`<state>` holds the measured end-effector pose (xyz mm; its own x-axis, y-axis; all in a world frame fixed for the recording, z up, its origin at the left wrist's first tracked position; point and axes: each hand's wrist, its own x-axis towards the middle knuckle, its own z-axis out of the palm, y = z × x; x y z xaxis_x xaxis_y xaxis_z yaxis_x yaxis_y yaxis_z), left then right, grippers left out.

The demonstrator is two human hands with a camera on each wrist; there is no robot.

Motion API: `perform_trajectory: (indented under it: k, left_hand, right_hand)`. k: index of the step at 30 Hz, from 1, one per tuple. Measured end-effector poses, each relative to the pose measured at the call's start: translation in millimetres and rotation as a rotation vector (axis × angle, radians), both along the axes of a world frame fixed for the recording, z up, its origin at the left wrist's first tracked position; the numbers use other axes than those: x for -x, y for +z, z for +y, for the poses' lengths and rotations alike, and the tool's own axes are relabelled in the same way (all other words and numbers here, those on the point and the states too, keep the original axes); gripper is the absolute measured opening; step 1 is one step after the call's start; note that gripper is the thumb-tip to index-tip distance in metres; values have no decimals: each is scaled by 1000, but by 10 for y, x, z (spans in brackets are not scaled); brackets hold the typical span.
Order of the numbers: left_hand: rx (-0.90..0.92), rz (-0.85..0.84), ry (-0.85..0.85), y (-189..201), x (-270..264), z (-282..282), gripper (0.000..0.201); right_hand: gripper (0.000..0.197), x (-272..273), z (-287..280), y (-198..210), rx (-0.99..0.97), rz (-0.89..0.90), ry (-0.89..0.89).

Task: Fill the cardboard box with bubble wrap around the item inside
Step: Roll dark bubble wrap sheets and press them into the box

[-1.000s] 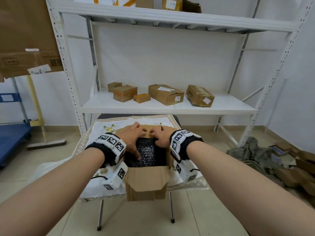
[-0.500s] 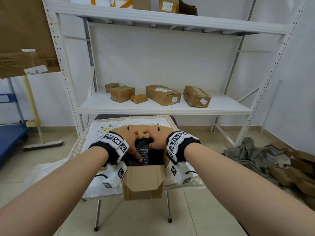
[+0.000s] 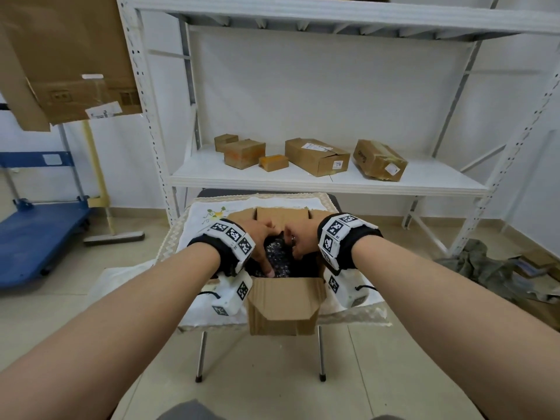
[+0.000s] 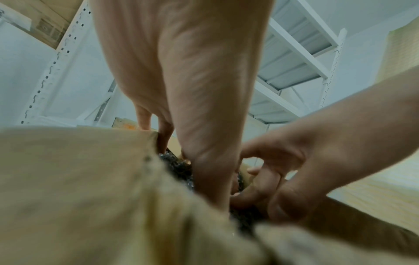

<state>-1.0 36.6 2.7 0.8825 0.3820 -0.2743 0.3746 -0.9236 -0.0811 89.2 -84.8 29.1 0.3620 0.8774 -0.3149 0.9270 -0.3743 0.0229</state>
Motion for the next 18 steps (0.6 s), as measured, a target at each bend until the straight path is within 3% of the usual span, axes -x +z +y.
perform_trajectory:
  k: [3,7,9,10,12,16,18]
  left_hand:
    - [-44,-6,0,-25,7,-3,118]
    - [-78,1,0,17,-1,1,108]
    - [-69,28,-5,63,1,3,85]
    - [-52,45,-13,77,-11,24,76]
    - [-33,72,-31,90,-55,91,81]
    - [-17,98,-33,84,-94,153,93]
    - [-42,101,-48,53,-73,156,90]
  right_hand:
    - [42,14,-66,-45,46,2,-16]
    - [38,129,-127,84,-184,201,5]
    - [27,252,-143,84,-162,449,8]
    - [18,268,-112,33,-108,495,21]
    - [2,294,-56,-45,-17,454,45]
    - [32,334,101,-213,70,453,-56]
    - [34,367,135,-251,100,525,-166]
